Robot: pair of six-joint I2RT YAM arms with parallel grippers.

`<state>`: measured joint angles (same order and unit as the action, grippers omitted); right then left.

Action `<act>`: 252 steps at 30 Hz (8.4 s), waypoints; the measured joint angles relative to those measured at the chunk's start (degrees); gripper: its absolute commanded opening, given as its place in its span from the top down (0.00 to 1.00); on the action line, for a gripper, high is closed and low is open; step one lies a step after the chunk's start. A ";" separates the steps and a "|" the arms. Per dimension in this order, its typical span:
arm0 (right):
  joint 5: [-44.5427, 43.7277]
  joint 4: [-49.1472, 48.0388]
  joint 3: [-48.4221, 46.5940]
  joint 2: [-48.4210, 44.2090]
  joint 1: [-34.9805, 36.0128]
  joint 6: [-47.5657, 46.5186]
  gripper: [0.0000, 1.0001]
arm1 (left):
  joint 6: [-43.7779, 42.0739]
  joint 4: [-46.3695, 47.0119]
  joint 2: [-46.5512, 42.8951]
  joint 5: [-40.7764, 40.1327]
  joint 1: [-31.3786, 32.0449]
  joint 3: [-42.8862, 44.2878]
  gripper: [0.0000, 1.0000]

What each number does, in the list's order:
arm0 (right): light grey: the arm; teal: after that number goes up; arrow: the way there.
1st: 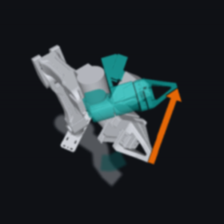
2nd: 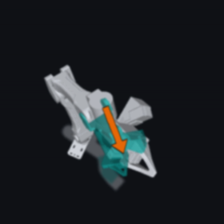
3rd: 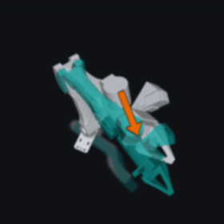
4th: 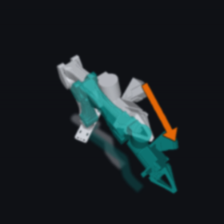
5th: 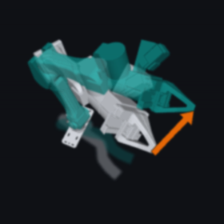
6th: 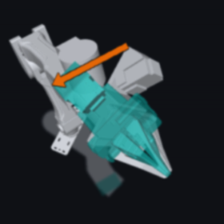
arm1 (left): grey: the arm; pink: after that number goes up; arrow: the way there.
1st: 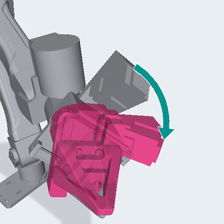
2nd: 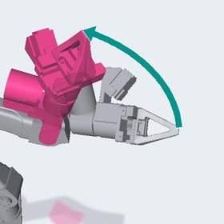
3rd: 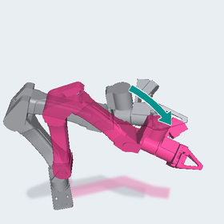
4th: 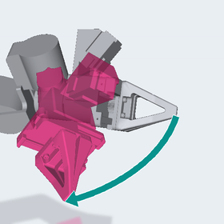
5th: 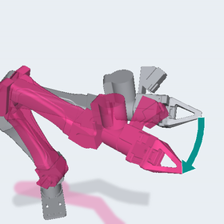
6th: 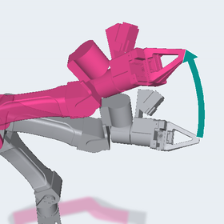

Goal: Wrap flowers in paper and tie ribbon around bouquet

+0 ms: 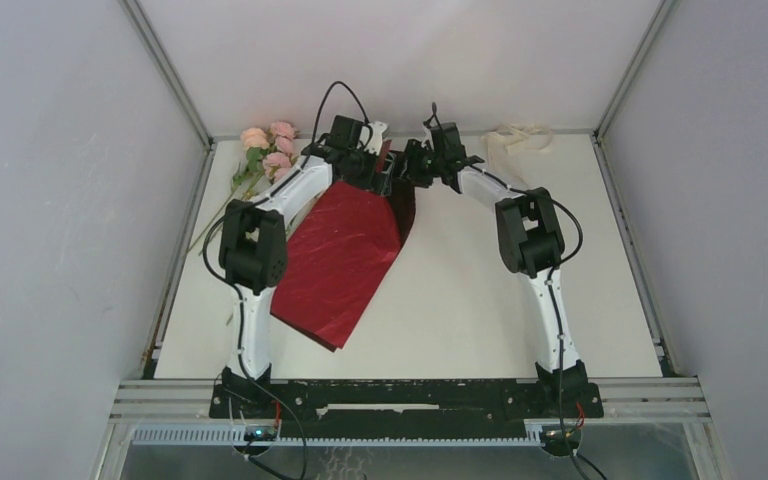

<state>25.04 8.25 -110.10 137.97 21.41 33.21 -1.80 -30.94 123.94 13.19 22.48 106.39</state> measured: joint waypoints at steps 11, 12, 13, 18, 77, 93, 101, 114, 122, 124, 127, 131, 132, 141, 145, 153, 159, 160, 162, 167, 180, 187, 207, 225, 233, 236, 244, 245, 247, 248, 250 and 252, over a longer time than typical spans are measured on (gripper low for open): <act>0.79 -2.29 4.57 -3.28 -1.22 0.39 0.67 | 0.00 0.37 2.08 -0.98 -0.13 1.73 1.00; 0.81 -2.38 5.14 -3.45 -1.42 0.63 0.72 | 0.02 0.37 2.08 -0.96 -0.15 1.75 1.00; 0.83 -2.51 5.40 -3.50 -1.55 0.68 0.76 | -0.15 0.35 2.08 -0.96 -0.17 1.77 1.00; 1.27 -2.89 5.81 -3.50 -2.25 1.57 1.00 | -0.37 -0.17 2.08 -0.98 -0.31 2.12 1.00; -20.81 28.74 26.40 -33.22 -25.77 -18.71 0.33 | -37.70 -10.01 6.12 -24.22 5.38 12.50 1.00; -25.05 36.22 -3.69 -5.42 -16.63 -31.58 0.37 | -34.25 -0.94 18.12 -29.22 9.60 24.30 1.00; -28.20 36.37 3.06 -6.82 -26.69 -29.51 0.40 | -36.52 9.88 25.49 -35.21 13.20 30.93 0.00; -30.45 34.53 11.15 -28.35 -14.23 -28.39 0.38 | -32.50 -12.31 -11.23 -23.80 0.37 7.72 0.00; -27.50 32.48 21.31 -40.17 -1.49 -27.71 0.38 | -31.26 -20.28 -18.99 -17.75 -33.14 -3.48 0.26; -27.67 32.52 21.94 -40.39 1.14 -27.56 0.38 | -32.11 -22.12 -15.39 -17.97 -36.79 -4.13 0.33; -28.00 32.87 22.62 -40.39 4.48 -26.84 0.38 | -34.21 -23.85 -9.33 -18.10 -38.82 -4.22 0.36; -28.17 33.44 22.82 -40.44 7.61 -25.49 0.38 | -36.92 -25.53 -2.23 -18.01 -38.95 -1.64 0.39; -28.24 33.55 22.95 -40.50 8.31 -25.07 0.38 | -37.44 -25.88 -0.52 -17.92 -38.95 0.07 0.40; -30.93 35.89 23.80 -40.72 10.43 -23.21 0.37 | -41.38 -26.75 12.41 -18.01 -38.95 21.09 0.42; -32.50 36.44 23.87 -40.72 10.86 -22.97 0.37 | -45.00 -27.82 14.93 -18.58 -38.95 21.33 0.41; -34.27 37.00 23.78 -39.71 11.50 -22.58 0.37 | -53.90 -35.12 19.58 -21.00 -38.47 22.93 0.45; -36.22 37.62 23.78 -39.54 12.39 -22.60 0.37 | -60.15 -43.65 21.49 -20.44 -38.29 25.55 0.60; -36.52 37.73 23.78 -39.56 12.41 -22.60 0.37 | -61.42 -44.87 21.38 -20.72 -38.21 24.55 0.61; -36.96 37.81 23.78 -39.60 12.44 -22.60 0.37 | -63.32 -45.44 19.74 -21.68 -37.77 20.76 0.61; -37.70 37.81 23.96 -40.26 12.44 -22.60 0.37 | -64.63 -48.76 16.94 -24.59 -36.26 13.57 0.64; -39.04 37.81 26.29 -43.23 12.50 -22.58 0.37 | -52.28 -42.99 10.21 -21.51 -40.11 2.34 1.00; -39.54 37.86 26.29 -43.50 12.85 -22.60 0.37 | -50.80 -32.87 -5.16 -18.38 -45.09 -22.36 1.00; -39.74 37.94 26.93 -44.78 14.36 -22.62 0.36 | -39.32 -34.88 -14.12 -1.40 -47.01 -13.40 0.43; -40.76 40.46 26.38 -44.52 15.23 -22.60 0.36 | -16.92 -28.06 3.96 2.40 -40.83 -1.64 1.00; -41.88 41.27 26.38 -44.78 15.56 -22.58 0.36 | -17.75 -27.69 -4.09 11.26 -41.16 -9.35 1.00; -41.57 41.11 26.45 -45.97 16.65 -22.47 0.36 | -17.86 -27.87 -13.20 17.11 -41.27 -14.01 1.00; -31.69 29.92 27.17 -48.35 25.35 -21.73 0.35 | -16.85 -26.97 -31.91 30.53 -41.27 -20.70 1.00; -29.40 27.61 27.19 -47.84 26.49 -21.40 0.33 | -16.44 -26.99 -32.85 31.85 -41.27 -21.44 1.00; -24.30 21.92 27.19 -46.10 28.61 -20.37 0.29 | -15.32 -27.12 -33.97 34.32 -41.22 -22.49 1.00; -21.77 18.67 27.19 -44.87 29.59 -19.39 0.24 | -14.49 -27.15 -34.25 35.41 -41.18 -22.73 1.00; -16.63 10.88 27.15 -41.53 31.23 -16.37 0.10 | -12.55 -26.71 -34.88 36.96 -41.09 -23.06 1.00; -13.07 4.11 26.51 -37.29 32.61 -12.90 0.08 | -10.14 -25.62 -36.06 37.92 -41.09 -23.82 1.00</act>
<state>11.97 12.36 -83.59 100.68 54.02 20.32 -11.94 -56.55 87.88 51.11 -18.61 82.56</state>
